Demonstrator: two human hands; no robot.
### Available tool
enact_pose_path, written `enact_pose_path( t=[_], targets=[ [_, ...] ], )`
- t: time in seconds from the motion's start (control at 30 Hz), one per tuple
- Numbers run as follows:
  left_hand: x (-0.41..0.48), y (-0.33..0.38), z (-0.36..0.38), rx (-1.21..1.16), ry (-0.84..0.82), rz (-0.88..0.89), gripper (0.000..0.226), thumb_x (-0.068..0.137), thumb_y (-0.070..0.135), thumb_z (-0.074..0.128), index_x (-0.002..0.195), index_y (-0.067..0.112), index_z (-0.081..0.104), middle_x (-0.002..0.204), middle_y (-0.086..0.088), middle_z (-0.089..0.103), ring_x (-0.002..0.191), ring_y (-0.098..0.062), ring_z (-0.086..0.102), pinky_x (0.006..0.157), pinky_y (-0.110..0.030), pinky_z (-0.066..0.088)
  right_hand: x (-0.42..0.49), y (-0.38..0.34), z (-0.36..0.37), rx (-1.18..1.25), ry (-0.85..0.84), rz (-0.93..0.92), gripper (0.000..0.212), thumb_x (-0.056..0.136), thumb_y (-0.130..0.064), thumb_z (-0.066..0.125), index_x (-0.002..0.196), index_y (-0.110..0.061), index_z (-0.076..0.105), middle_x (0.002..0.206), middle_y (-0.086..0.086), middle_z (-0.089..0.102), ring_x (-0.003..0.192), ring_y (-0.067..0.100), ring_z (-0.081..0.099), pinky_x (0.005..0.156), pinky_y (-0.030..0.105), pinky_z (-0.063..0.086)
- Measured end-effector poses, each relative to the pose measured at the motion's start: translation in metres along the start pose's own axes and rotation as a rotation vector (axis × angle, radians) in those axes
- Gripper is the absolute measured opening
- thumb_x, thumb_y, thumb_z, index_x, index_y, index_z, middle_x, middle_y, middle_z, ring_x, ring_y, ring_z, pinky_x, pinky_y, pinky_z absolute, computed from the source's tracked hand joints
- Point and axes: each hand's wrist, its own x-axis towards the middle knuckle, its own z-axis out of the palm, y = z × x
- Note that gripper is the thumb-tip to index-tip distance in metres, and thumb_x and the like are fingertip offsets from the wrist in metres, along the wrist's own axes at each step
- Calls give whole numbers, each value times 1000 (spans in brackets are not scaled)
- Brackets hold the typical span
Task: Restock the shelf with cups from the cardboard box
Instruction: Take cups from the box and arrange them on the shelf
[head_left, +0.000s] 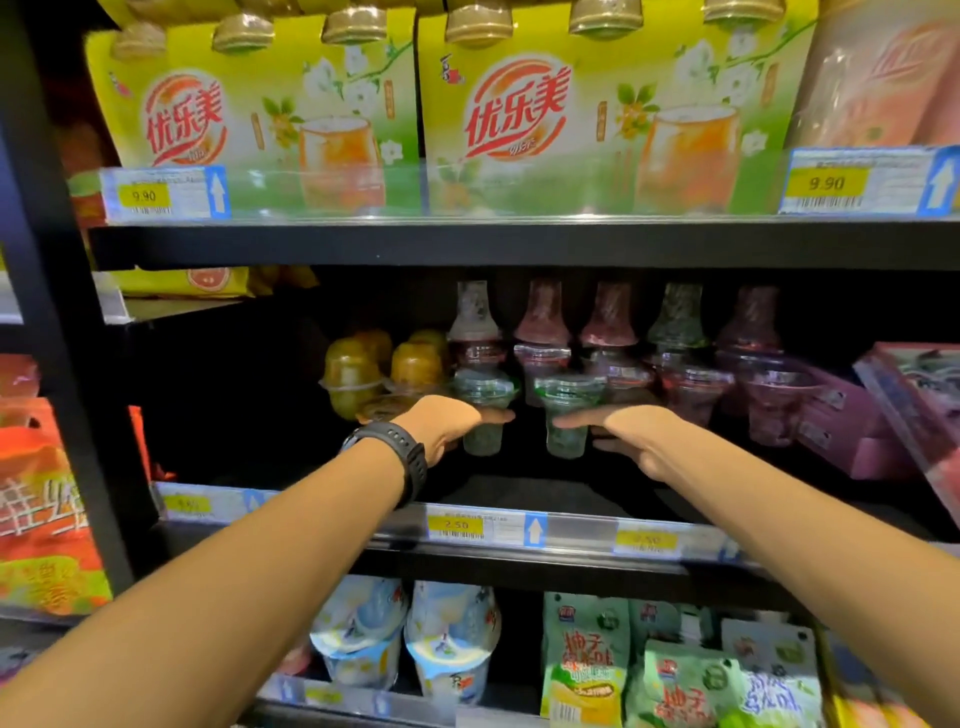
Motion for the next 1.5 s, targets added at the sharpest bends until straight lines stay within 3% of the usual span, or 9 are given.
enact_pose_path(
  t=[0.23, 0.37, 0.63, 0.73, 0.83, 0.97, 1.2, 1.4, 1.5],
  targets=[
    [-12, 6, 10, 189, 96, 22, 92, 81, 63, 66, 145, 3, 39, 149, -15, 43, 134, -34, 43, 111, -44, 36, 5, -6, 26, 110, 49, 22, 77, 79, -33, 77, 142, -6, 41, 150, 6, 40, 136, 27, 39, 114, 41, 31],
    [-22, 2, -1, 366, 185, 93, 79, 79, 66, 64, 122, -1, 59, 122, -21, 63, 114, -33, 59, 100, -41, 47, 12, -6, 30, 97, 80, -9, 73, 81, -29, 76, 141, -5, 41, 148, 7, 42, 135, 27, 41, 109, 35, 33],
    [-15, -9, -10, 373, 177, 139, 49, 85, 57, 66, 83, 8, 59, 104, -11, 66, 110, -33, 62, 101, -41, 48, 42, -1, 48, 66, 59, -61, 58, 91, -19, 65, 143, -7, 42, 145, 9, 44, 131, 28, 43, 109, 34, 35],
    [-14, -9, -8, 274, 195, 151, 59, 79, 59, 71, 98, 3, 68, 107, -15, 70, 102, -31, 64, 99, -44, 49, 57, -2, 48, 44, 86, -58, 57, 85, -21, 72, 137, -8, 50, 135, 9, 54, 122, 29, 51, 106, 40, 41],
    [-17, -6, -8, 182, 185, 172, 40, 78, 51, 76, 87, 16, 59, 103, -9, 63, 94, -24, 60, 97, -40, 50, 106, 14, 45, -15, 176, -52, 69, 67, -37, 84, 126, -12, 58, 119, 6, 62, 107, 26, 59, 96, 43, 51],
    [-12, -6, -8, 306, 195, 178, 67, 75, 64, 71, 111, 11, 55, 121, -12, 65, 109, -30, 61, 99, -41, 48, 86, 6, 51, -105, 258, -59, 47, 85, -32, 69, 124, -8, 57, 121, 9, 60, 111, 30, 58, 95, 37, 48],
    [-3, -8, -2, 254, 189, 219, 115, 45, 86, 67, 131, 10, 54, 127, -9, 62, 113, -30, 59, 100, -44, 49, 99, 9, 50, -164, 362, -93, 46, 72, -39, 74, 109, -13, 65, 117, 8, 65, 107, 29, 62, 92, 45, 52],
    [-2, 3, 4, 239, 87, 104, 119, 39, 74, 77, 137, 12, 51, 131, -7, 60, 120, -30, 57, 101, -44, 49, 78, 4, 54, -146, 401, -125, 53, 73, -41, 79, 113, -11, 64, 118, 2, 63, 108, 28, 61, 91, 38, 51],
    [-10, 9, 5, 303, 86, 76, 79, 78, 47, 77, 138, 4, 49, 138, -16, 55, 128, -33, 52, 107, -43, 43, 75, 6, 55, -125, 402, -165, 55, 73, -40, 78, 116, -8, 64, 126, 6, 62, 113, 30, 59, 95, 42, 49]
  ],
)
